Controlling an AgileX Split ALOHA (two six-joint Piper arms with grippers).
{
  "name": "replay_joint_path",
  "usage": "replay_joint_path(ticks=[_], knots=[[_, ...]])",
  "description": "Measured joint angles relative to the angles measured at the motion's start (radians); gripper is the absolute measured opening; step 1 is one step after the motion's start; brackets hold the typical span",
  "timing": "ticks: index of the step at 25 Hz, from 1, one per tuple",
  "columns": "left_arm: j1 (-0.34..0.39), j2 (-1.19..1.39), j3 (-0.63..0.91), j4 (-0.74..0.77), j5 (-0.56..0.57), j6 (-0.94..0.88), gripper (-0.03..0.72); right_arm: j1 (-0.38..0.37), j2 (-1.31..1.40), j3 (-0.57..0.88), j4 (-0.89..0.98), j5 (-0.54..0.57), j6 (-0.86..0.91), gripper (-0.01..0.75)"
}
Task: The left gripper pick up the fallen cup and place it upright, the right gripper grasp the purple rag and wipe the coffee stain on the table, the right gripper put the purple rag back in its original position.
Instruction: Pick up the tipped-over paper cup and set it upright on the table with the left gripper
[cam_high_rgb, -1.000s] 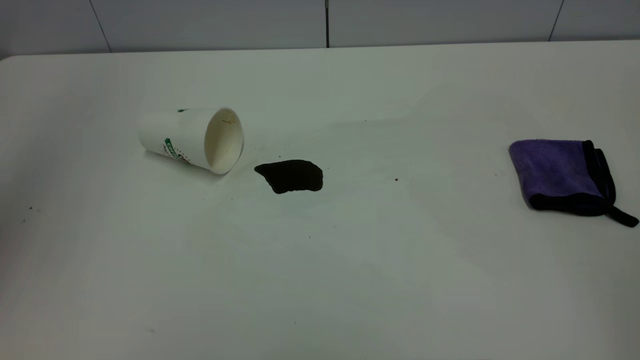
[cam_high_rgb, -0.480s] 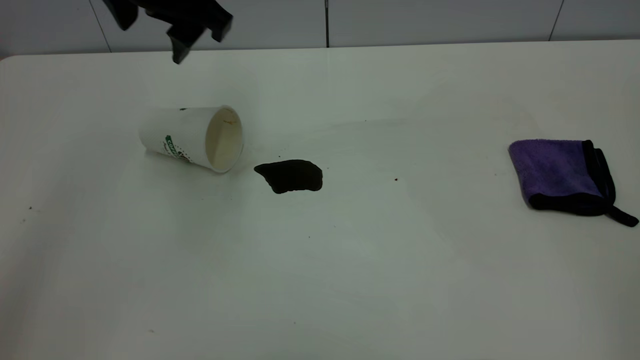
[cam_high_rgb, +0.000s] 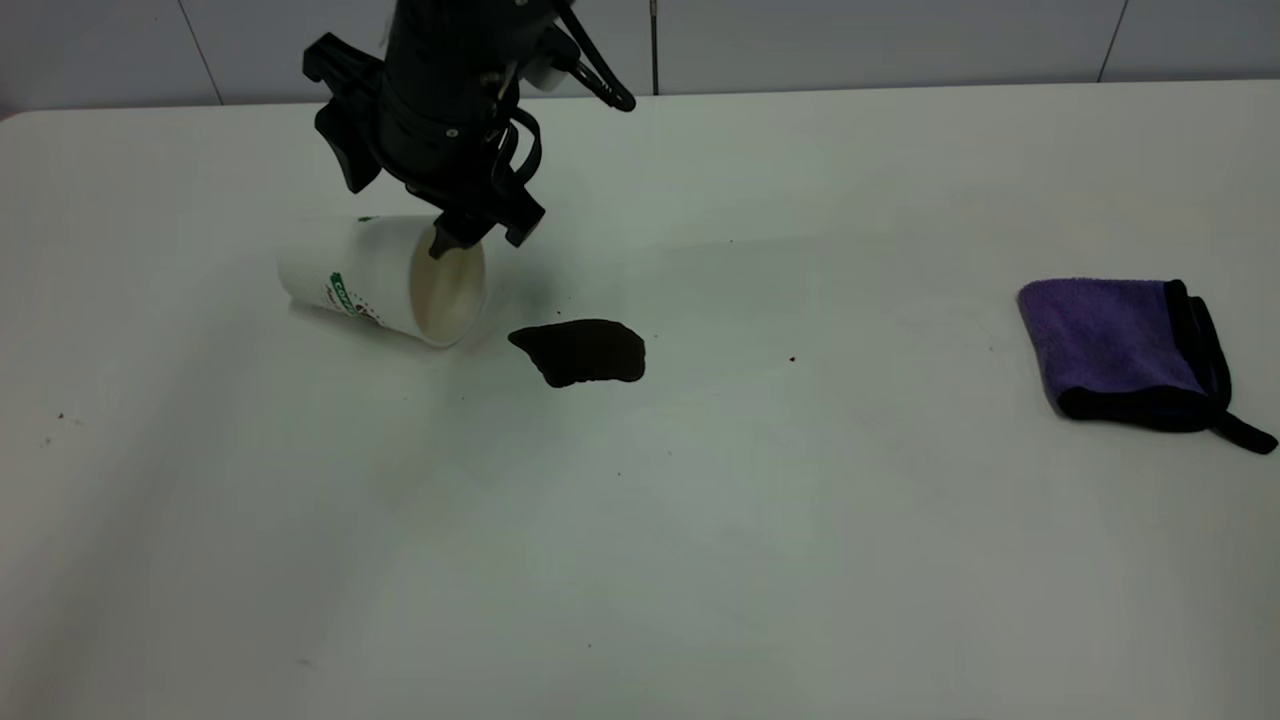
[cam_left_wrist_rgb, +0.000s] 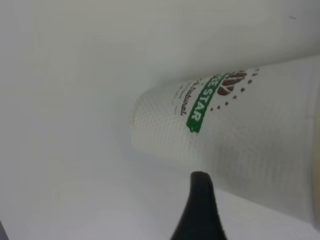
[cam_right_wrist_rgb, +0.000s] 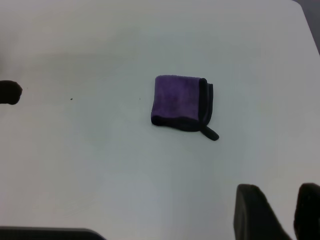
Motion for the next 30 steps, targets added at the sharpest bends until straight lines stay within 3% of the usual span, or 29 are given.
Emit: replay_joint_path(ticks=[5,7,10,15,18,23,30], knots=[[0.030,0.085,-0.033,0.077,-0.042,-0.063,0.657,0.000,0.000,0.000,0.000,0.000,0.000,0.239],[0.054,0.103,-0.035,0.089,-0.058,-0.068,0.621,0.000,0.000,0.000,0.000,0.000,0.000,0.239],[0.087,0.106,-0.035,0.117,-0.046,-0.070,0.476,0.000,0.000,0.000,0.000,0.000,0.000,0.239],[0.103,0.041,-0.044,0.135,-0.004,-0.058,0.070,0.000,0.000,0.000,0.000,0.000,0.000,0.239],[0.103,-0.048,-0.071,0.089,-0.004,-0.009,0.016,0.000,0.000,0.000,0.000,0.000,0.000,0.239],[0.155,-0.199,-0.149,-0.170,-0.046,0.207,0.009,0.000,0.000,0.000,0.000,0.000,0.000,0.239],[0.352,-0.223,-0.172,-0.776,-0.041,0.643,0.009,0.000,0.000,0.000,0.000,0.000,0.000,0.239]])
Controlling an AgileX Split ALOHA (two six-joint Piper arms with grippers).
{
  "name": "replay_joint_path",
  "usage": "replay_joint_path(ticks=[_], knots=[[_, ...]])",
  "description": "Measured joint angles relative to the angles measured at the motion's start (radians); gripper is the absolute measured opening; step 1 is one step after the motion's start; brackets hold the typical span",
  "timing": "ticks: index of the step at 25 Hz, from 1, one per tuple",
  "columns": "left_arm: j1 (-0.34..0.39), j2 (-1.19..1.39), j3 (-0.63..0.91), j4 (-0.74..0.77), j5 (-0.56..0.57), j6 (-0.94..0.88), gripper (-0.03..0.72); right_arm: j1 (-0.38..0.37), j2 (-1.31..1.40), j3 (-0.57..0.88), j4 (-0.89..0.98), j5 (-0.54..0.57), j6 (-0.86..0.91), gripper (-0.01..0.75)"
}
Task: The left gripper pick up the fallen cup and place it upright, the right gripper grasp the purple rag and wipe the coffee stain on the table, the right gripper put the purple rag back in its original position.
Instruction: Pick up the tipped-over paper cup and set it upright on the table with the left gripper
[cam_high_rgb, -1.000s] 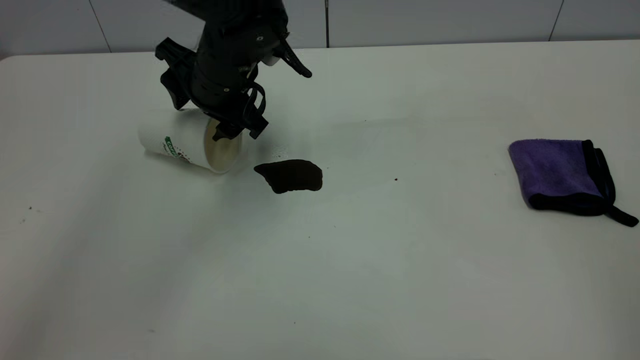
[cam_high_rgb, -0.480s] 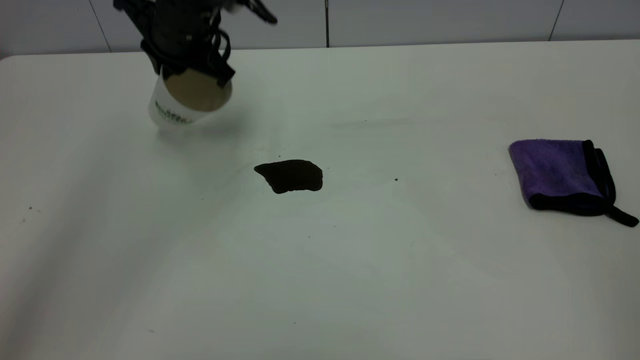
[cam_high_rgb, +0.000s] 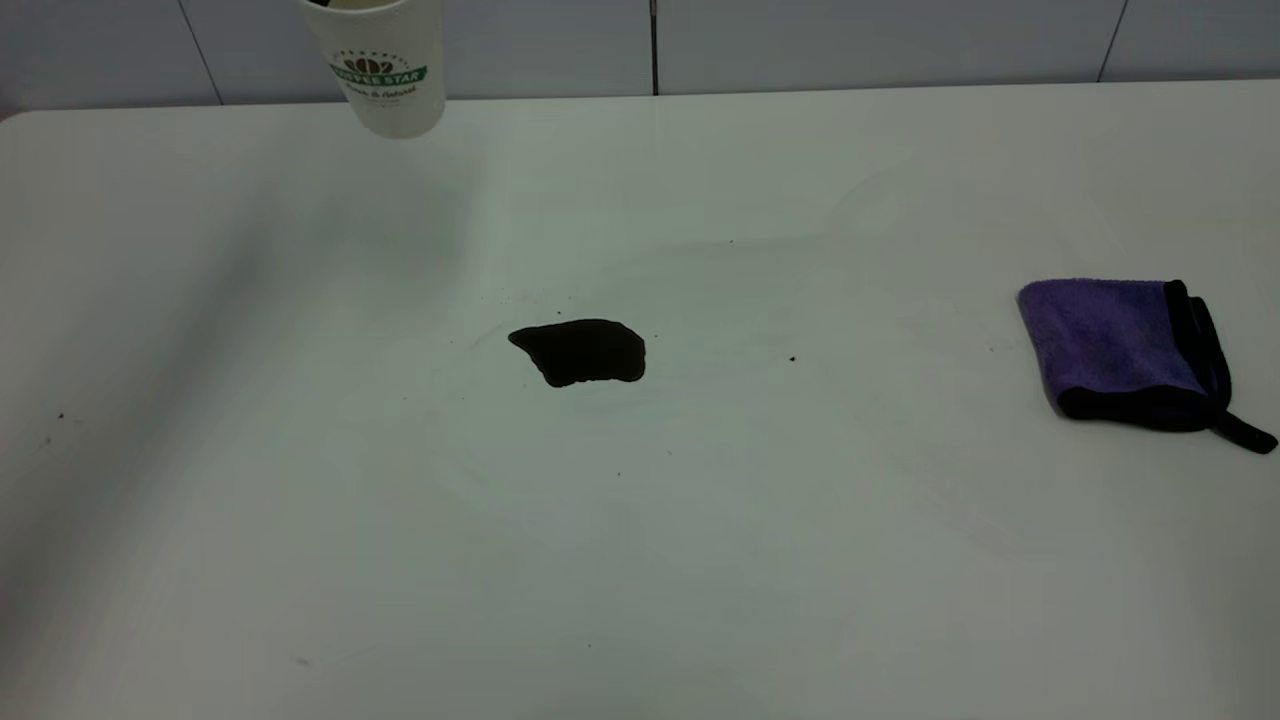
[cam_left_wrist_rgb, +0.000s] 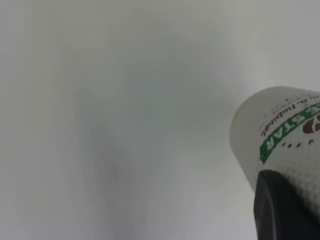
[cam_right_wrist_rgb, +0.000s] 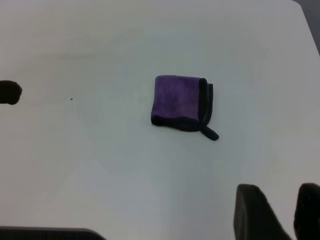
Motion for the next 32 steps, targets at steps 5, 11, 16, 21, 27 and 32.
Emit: replay_joint_path(ticks=[5,11,16,21,27,32], knots=[[0.122,0.059,0.000,-0.286,0.034,0.207,0.009,0.000,0.000,0.000,0.000,0.000,0.000,0.239],[0.174,0.171,0.000,-0.344,0.043,0.246,0.011,0.000,0.000,0.000,0.000,0.000,0.000,0.239],[0.174,0.241,0.000,-0.375,0.016,0.256,0.015,0.000,0.000,0.000,0.000,0.000,0.000,0.239],[0.174,0.271,0.000,-0.407,-0.006,0.291,0.078,0.000,0.000,0.000,0.000,0.000,0.000,0.239],[0.174,0.267,-0.001,-0.418,-0.001,0.332,0.378,0.000,0.000,0.000,0.000,0.000,0.000,0.239],[0.176,0.183,-0.061,-0.413,0.122,0.363,0.682,0.000,0.000,0.000,0.000,0.000,0.000,0.239]])
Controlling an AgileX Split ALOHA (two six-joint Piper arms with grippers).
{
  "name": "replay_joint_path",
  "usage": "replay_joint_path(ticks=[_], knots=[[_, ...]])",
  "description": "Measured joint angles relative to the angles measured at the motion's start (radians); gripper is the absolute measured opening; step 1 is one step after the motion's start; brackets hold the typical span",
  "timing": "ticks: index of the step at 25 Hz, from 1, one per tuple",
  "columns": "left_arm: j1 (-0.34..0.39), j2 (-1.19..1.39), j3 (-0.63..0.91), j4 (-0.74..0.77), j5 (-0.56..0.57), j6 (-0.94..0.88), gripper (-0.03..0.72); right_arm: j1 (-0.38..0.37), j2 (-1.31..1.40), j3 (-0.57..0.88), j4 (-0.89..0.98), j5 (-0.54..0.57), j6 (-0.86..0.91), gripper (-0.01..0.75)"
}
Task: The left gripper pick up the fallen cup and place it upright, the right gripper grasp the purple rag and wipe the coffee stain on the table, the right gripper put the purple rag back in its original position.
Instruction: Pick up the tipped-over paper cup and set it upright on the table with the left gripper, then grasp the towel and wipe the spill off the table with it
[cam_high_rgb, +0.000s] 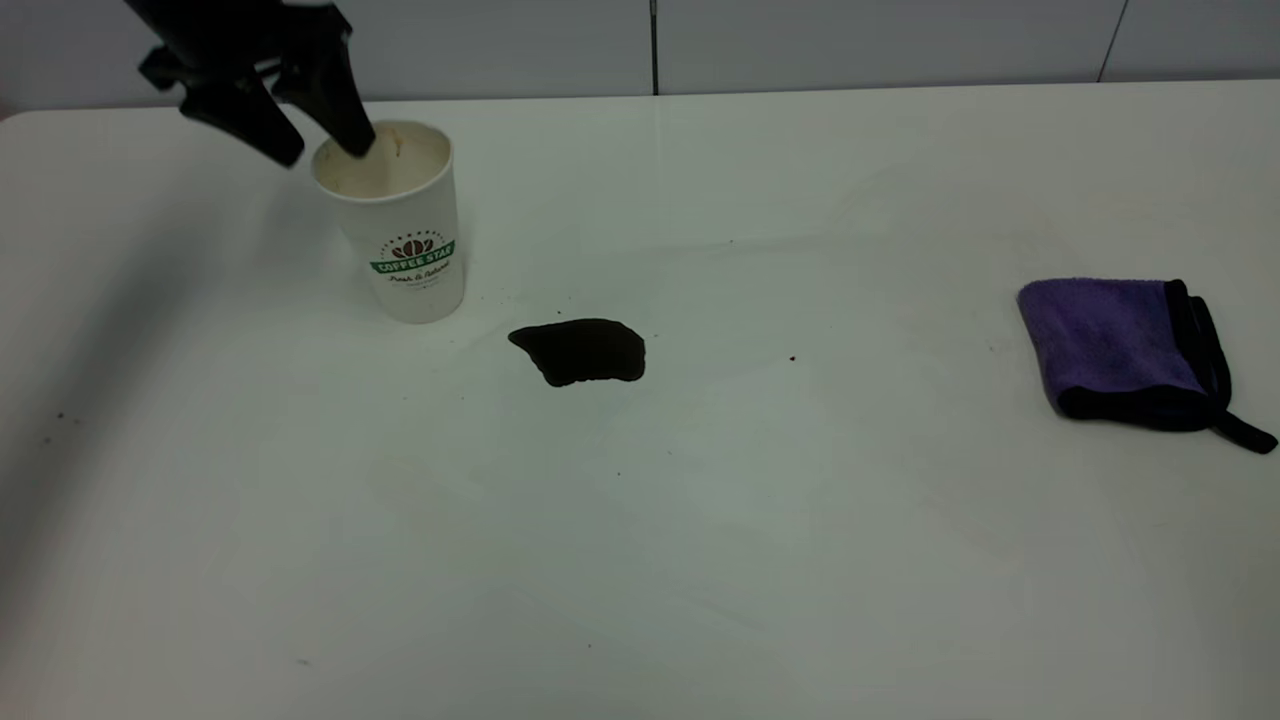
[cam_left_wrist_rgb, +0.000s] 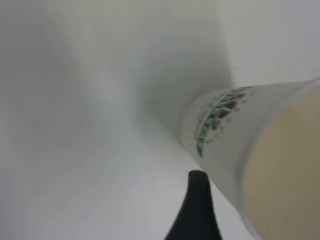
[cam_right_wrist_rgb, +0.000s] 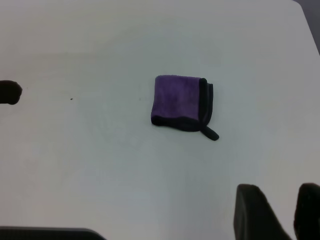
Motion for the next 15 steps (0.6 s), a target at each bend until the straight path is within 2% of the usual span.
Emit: replay_joint_path(ticks=[3,7,15], knots=[[0.004,-0.101,-0.065,0.020,0.126,0.001,0.716,0.000,0.000,0.000,0.000,0.000,0.000,0.239],[0.020,-0.247,-0.118,0.055,0.294,-0.021,0.682,0.000,0.000,0.000,0.000,0.000,0.000,0.239],[0.034,-0.486,-0.120,0.156,0.296,-0.144,0.500,0.000,0.000,0.000,0.000,0.000,0.000,0.239]])
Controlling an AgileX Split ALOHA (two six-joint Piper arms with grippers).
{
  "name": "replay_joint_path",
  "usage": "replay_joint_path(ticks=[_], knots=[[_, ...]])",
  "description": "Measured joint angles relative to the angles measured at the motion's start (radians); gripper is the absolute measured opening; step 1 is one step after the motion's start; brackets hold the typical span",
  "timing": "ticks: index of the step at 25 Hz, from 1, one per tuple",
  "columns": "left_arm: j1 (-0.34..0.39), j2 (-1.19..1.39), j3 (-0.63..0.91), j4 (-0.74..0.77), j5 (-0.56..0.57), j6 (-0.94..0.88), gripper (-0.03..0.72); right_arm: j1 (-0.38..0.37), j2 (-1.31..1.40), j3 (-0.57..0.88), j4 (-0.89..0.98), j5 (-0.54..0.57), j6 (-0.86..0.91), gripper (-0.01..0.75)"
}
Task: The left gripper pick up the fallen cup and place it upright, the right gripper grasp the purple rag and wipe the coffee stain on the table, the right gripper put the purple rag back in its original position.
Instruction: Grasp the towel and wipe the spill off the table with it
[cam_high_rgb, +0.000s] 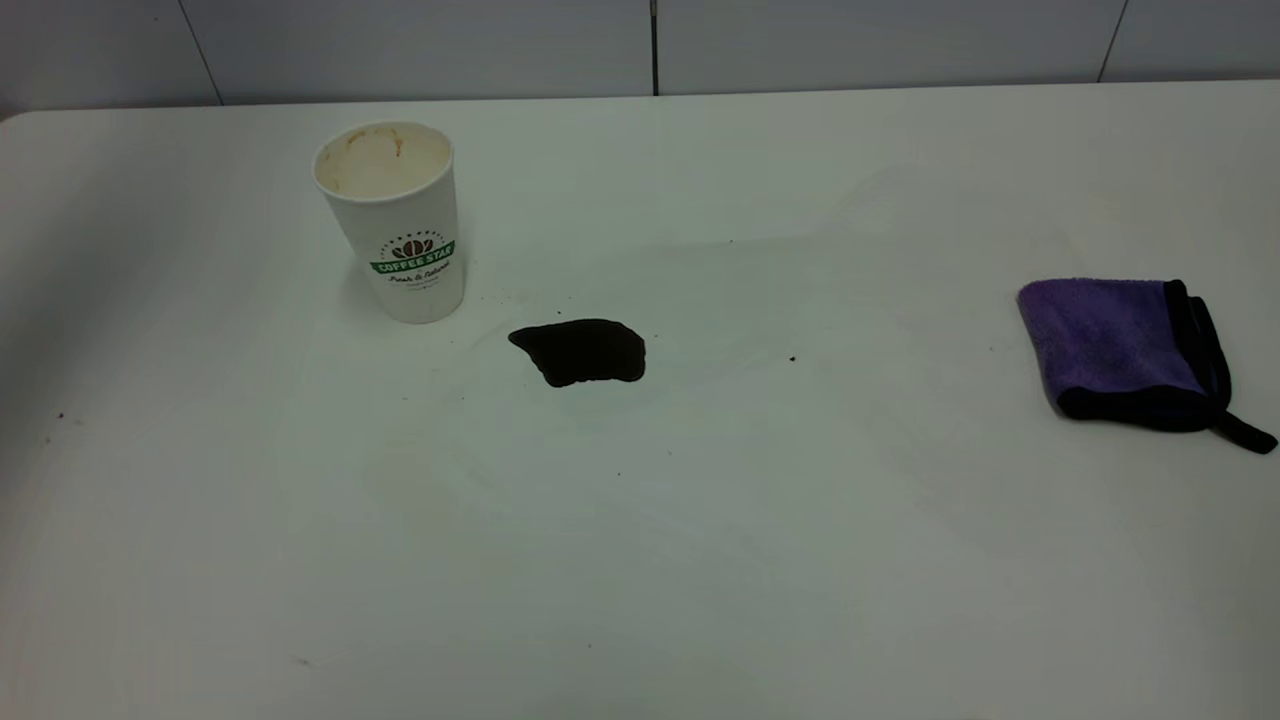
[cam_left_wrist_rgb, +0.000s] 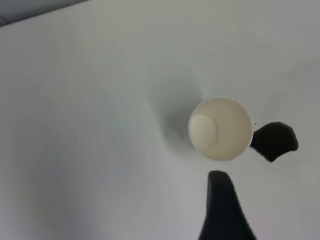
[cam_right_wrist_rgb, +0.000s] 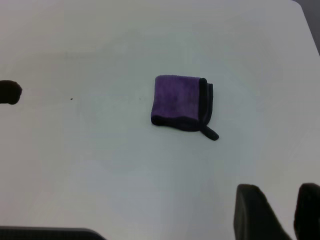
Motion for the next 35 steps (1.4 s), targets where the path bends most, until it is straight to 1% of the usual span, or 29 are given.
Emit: replay_joint_path(ticks=[2,4,9,13,20,26,31,35], knots=[[0.000,-0.050,0.022,0.026,0.000,-0.045,0.456,0.000,0.000,0.000,0.000,0.000,0.000,0.239],[0.000,-0.110,0.081,0.049,0.000,-0.086,0.421,0.000,0.000,0.000,0.000,0.000,0.000,0.239],[0.001,-0.347,0.381,0.056,0.000,-0.115,0.351,0.000,0.000,0.000,0.000,0.000,0.000,0.239],[0.001,-0.536,0.582,0.086,0.000,-0.115,0.315,0.000,0.000,0.000,0.000,0.000,0.000,0.239],[0.001,-0.822,0.978,0.125,0.000,-0.111,0.284,0.000,0.000,0.000,0.000,0.000,0.000,0.239],[0.001,-1.069,1.270,0.125,0.000,-0.111,0.283,0.000,0.000,0.000,0.000,0.000,0.000,0.239],[0.002,-1.274,1.418,0.127,-0.009,-0.119,0.283,0.000,0.000,0.000,0.000,0.000,0.000,0.239],[0.002,-1.447,1.465,0.130,-0.034,-0.136,0.283,0.000,0.000,0.000,0.000,0.000,0.000,0.239]])
